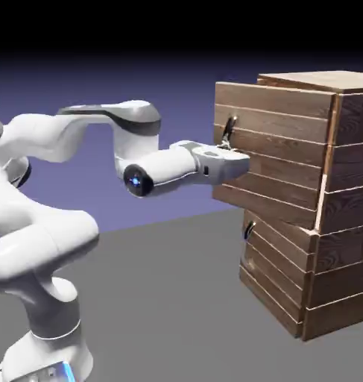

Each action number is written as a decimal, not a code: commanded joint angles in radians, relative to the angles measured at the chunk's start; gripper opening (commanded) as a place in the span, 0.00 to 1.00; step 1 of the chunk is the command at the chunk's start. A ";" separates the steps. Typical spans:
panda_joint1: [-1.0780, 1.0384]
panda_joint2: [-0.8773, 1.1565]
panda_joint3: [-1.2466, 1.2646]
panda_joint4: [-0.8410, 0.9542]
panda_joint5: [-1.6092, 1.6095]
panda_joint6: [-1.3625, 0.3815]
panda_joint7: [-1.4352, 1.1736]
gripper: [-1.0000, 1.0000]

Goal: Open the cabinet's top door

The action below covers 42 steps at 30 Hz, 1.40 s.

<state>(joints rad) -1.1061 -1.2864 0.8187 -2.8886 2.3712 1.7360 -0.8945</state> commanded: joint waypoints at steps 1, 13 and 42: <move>-0.012 0.012 -0.022 -0.007 -0.026 -0.042 -0.012 0.00; -0.321 0.065 -0.095 -0.013 -0.188 -0.560 -0.071 0.00; -0.934 1.089 0.193 0.716 -1.200 -0.973 -0.637 0.00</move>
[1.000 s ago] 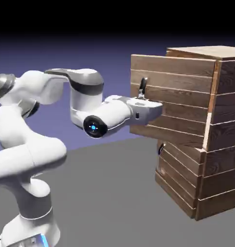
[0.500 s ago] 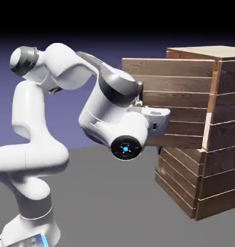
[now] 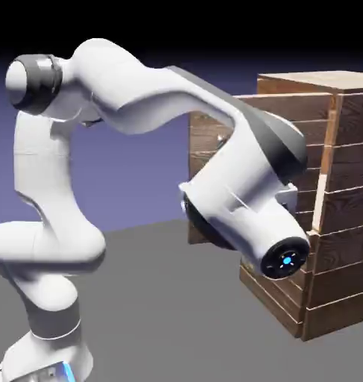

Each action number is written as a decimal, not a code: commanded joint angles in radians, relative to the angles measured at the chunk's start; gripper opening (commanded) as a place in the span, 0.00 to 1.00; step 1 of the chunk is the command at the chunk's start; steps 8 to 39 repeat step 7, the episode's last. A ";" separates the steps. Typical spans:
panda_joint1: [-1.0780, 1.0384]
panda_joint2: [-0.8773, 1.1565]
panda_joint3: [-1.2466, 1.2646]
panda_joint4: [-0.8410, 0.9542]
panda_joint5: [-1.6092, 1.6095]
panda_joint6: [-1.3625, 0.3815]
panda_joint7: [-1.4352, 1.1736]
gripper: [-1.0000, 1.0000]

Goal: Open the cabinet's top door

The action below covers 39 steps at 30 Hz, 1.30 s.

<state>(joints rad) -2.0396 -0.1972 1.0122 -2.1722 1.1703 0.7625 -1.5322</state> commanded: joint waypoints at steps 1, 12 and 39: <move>-0.001 0.036 0.012 0.021 -0.022 0.012 0.006 0.00; 0.027 0.219 0.049 0.120 -0.134 0.067 0.052 0.00; 0.027 0.219 0.049 0.120 -0.134 0.067 0.052 0.00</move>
